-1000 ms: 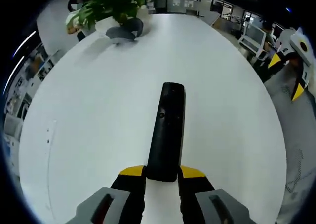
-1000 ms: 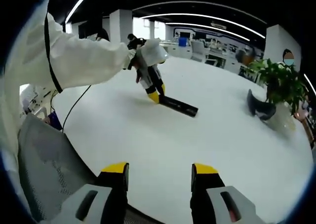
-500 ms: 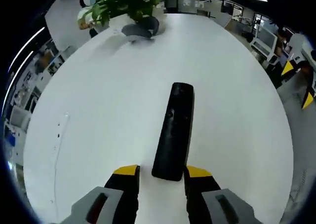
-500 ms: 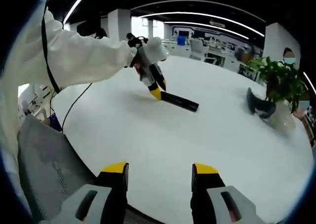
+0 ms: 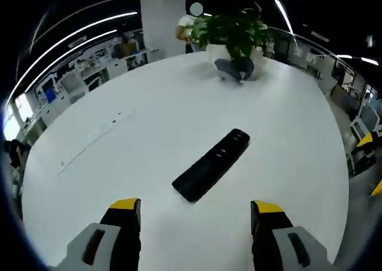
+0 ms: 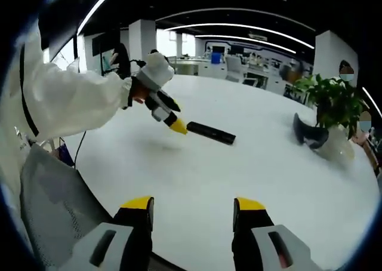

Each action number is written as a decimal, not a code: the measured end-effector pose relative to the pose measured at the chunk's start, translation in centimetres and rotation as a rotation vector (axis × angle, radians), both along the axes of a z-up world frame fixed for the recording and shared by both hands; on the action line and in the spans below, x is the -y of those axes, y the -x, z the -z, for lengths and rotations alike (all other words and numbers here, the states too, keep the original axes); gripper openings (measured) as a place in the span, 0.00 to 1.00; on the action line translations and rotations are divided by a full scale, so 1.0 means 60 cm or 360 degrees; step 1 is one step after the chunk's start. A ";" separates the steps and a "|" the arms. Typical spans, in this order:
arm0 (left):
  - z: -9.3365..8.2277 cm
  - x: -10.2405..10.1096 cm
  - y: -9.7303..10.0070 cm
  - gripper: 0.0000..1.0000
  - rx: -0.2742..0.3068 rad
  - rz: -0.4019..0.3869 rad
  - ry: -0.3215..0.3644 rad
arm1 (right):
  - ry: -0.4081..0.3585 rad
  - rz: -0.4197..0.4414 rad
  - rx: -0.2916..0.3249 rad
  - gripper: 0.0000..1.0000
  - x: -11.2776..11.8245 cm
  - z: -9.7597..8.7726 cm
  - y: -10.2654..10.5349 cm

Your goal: Press the specified remote control buttons in sequence, fully releasing each button before pressing the next.

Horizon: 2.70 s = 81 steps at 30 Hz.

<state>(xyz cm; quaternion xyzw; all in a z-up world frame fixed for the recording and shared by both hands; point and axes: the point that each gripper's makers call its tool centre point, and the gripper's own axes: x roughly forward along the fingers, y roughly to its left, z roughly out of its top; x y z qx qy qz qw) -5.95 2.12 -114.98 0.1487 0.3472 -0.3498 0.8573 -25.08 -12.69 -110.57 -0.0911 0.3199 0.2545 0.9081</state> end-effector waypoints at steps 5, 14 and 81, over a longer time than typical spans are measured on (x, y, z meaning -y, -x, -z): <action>-0.043 -0.016 0.092 0.88 0.0103 -0.0048 0.0089 | -0.0014 -0.0006 0.0039 0.56 -0.002 -0.008 -0.001; -0.117 -0.036 0.212 0.98 0.0313 -0.0218 0.0246 | -0.0017 -0.0004 0.0098 0.63 -0.003 -0.018 -0.001; -0.144 -0.112 0.257 0.95 0.0723 -0.0586 0.0255 | -0.0020 0.0007 0.0223 0.70 0.002 -0.038 -0.005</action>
